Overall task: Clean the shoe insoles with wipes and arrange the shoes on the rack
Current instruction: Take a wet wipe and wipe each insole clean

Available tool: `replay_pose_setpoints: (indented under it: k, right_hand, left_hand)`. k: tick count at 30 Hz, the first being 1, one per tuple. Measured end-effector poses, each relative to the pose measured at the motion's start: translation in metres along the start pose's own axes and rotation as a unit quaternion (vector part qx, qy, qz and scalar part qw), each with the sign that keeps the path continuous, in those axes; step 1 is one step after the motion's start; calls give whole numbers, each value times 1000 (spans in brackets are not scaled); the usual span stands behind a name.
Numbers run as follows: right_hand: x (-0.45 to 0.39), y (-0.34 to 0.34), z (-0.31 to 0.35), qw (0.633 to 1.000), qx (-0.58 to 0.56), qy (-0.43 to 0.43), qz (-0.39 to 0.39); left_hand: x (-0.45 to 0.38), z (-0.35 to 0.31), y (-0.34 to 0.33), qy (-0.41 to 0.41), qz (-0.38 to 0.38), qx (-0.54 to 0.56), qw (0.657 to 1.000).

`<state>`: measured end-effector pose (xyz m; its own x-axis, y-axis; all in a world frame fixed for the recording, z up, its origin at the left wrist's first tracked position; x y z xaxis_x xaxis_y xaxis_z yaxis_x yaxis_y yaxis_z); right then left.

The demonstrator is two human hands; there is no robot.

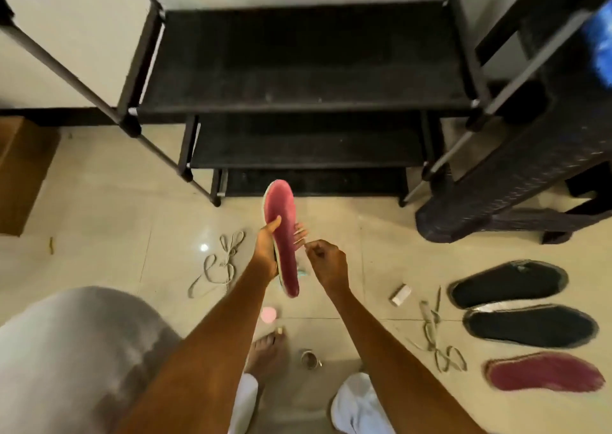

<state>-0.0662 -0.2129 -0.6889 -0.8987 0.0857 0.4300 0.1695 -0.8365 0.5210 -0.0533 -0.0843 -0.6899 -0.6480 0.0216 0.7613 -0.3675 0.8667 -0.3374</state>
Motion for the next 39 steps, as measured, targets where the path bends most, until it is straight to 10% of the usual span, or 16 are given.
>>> replay_pose_setpoints:
  k: [6, 15, 27, 39]
  right_hand:
    - [-25, -106, -67, 982, 167, 6, 91]
    - [-47, -141, -80, 970, 237, 51, 28]
    - [35, -4, 12, 974, -214, -47, -57]
    - [167, 152, 206, 965, 15, 206, -161]
  left_hand:
    - [-57, 33, 89, 4, -59, -12, 998]
    - [-76, 39, 129, 8, -87, -37, 996]
    - [51, -16, 31, -14, -6, 41, 999]
    - [208, -86, -79, -94, 156, 21, 983]
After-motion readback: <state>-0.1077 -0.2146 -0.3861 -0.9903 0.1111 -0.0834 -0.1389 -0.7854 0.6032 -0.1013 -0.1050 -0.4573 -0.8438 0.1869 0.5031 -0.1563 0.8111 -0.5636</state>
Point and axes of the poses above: each hand's wrist, its own x-axis away from the middle knuckle, its own y-axis out of the back of the hand, z = x × y, the point moved 8 cm from there along -x, towards the middle knuckle, and after that the axes turned 1 degree about x, right-handed, at the moved point
